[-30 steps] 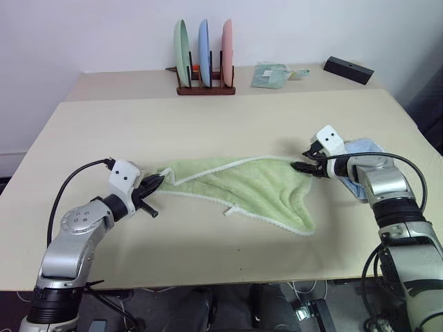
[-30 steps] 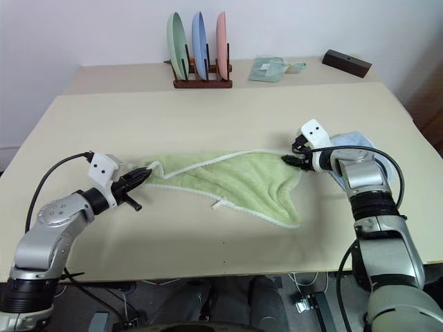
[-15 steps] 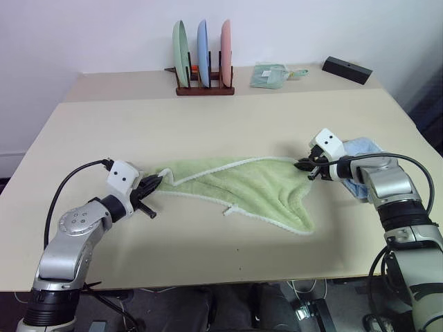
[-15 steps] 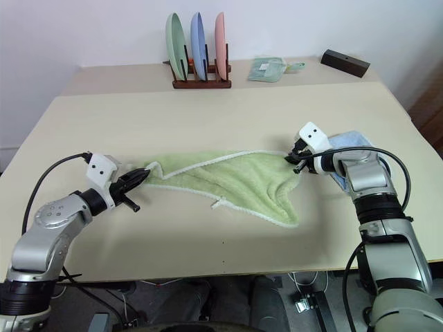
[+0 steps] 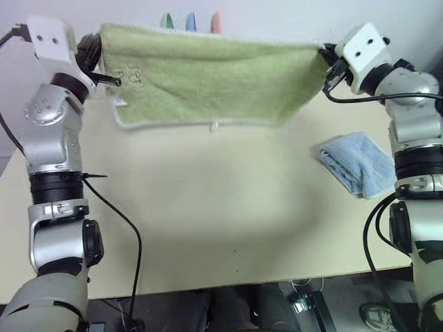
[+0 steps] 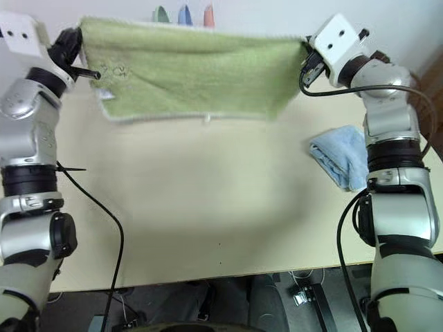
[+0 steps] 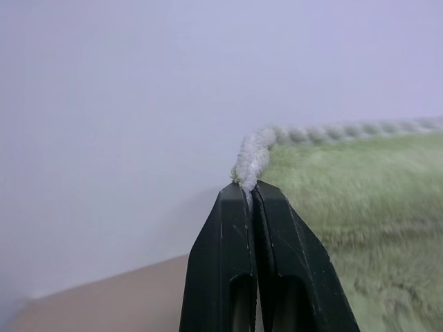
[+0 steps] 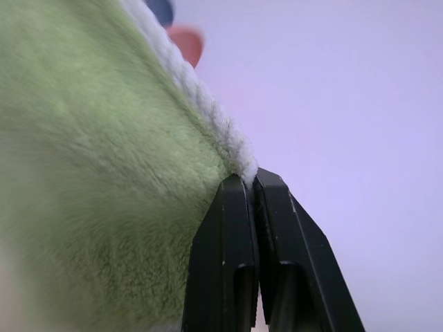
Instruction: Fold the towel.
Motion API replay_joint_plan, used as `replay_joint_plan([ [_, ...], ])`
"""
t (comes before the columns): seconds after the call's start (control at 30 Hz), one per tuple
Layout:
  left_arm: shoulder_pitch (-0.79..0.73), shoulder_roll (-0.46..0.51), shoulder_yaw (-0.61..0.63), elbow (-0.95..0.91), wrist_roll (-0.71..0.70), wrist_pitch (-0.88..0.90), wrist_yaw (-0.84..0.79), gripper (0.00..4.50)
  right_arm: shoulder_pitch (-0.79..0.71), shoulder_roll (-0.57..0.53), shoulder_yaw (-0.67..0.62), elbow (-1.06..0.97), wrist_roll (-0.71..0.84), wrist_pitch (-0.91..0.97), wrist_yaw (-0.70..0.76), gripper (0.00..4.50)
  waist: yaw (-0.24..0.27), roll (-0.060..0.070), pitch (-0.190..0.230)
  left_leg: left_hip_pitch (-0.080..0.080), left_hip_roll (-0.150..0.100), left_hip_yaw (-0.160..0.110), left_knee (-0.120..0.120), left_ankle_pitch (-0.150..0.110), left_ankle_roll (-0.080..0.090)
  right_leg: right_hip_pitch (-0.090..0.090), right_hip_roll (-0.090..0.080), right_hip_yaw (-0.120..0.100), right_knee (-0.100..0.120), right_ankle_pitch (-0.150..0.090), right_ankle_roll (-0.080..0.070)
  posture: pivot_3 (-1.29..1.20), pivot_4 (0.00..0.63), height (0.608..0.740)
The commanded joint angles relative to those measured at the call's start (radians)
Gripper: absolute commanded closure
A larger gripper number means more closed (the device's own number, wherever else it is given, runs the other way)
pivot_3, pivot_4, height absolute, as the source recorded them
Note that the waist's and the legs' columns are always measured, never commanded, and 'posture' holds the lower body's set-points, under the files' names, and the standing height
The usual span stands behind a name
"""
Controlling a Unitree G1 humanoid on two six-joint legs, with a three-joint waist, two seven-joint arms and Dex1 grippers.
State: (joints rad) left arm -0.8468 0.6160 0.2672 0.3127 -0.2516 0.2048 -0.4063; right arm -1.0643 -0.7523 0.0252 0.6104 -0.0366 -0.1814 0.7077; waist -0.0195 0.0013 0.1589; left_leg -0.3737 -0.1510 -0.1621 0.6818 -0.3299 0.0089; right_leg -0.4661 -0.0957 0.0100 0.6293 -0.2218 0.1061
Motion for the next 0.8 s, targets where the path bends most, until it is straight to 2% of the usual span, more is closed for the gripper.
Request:
replay_joint_plan([
  [0.03, 0.161, 0.035, 0.013, -0.147, -0.057, 0.061, -0.103, 4.5, 0.119, -0.028, -0.024, -0.172, 0.099, 0.036, 0.14, 4.48, -0.011, 0.0, 0.0, 0.0, 0.0, 0.0, 0.0, 0.0, 0.0, 0.0, 0.0, 0.0, 0.0, 0.0, 0.0, 0.0, 0.15, 0.74],
  [0.07, 0.198, 0.041, 0.017, -0.183, -0.072, 0.084, -0.121, 4.5, 0.149, -0.033, -0.027, -0.21, 0.118, 0.057, 0.166, 4.48, -0.021, 0.0, 0.0, 0.0, 0.0, 0.0, 0.0, 0.0, 0.0, -0.001, 0.0, 0.0, 0.0, 0.0, 0.0, 0.0, 0.15, 0.74],
  [0.23, 0.64, 0.121, 0.091, -0.521, -0.219, 0.27, -0.294, 4.5, 0.466, -0.14, -0.052, -0.537, 0.289, 0.31, 0.38, 4.48, -0.025, 0.001, 0.001, -0.002, 0.001, 0.0, -0.003, 0.0, 0.0, -0.002, 0.001, 0.002, 0.001, 0.0, 0.0, 0.0, 0.15, 0.74],
  [0.43, 1.018, 0.157, 0.216, -0.7, -0.343, 0.412, -0.39, 4.5, 0.736, -0.283, -0.107, -0.767, 0.429, 0.551, 0.51, 4.48, 0.014, 0.002, 0.001, 0.002, 0.001, 0.003, 0.001, -0.001, 0.001, 0.003, 0.002, 0.004, 0.0, 0.0, -0.001, 0.0, 0.15, 0.74],
  [0.6, 1.098, 0.144, 0.269, -0.731, -0.381, 0.438, -0.379, 4.5, 0.831, -0.329, -0.15, -0.809, 0.48, 0.614, 0.558, 4.48, 0.062, 0.001, 0.001, 0.006, 0.001, 0.004, 0.002, -0.002, 0.002, 0.008, 0.001, 0.004, 0.0, 0.0, -0.001, 0.0, 0.15, 0.74],
  [0.73, 1.03, 0.113, 0.295, -0.683, -0.388, 0.421, -0.315, 4.5, 0.761, -0.282, -0.154, -0.737, 0.447, 0.576, 0.502, 4.48, 0.061, 0.001, 0.001, 0.006, 0.001, 0.005, 0.002, -0.002, 0.002, 0.008, 0.001, 0.004, 0.0, 0.0, -0.001, 0.0, 0.15, 0.74],
  [0.8, 0.933, 0.101, 0.275, -0.603, -0.338, 0.396, -0.243, 4.5, 0.673, -0.238, -0.128, -0.633, 0.388, 0.51, 0.445, 4.48, 0.06, 0.001, 0.001, 0.007, 0.001, 0.005, 0.001, -0.002, 0.002, 0.008, 0.001, 0.004, 0.0, 0.0, -0.001, 0.0, 0.15, 0.74],
])
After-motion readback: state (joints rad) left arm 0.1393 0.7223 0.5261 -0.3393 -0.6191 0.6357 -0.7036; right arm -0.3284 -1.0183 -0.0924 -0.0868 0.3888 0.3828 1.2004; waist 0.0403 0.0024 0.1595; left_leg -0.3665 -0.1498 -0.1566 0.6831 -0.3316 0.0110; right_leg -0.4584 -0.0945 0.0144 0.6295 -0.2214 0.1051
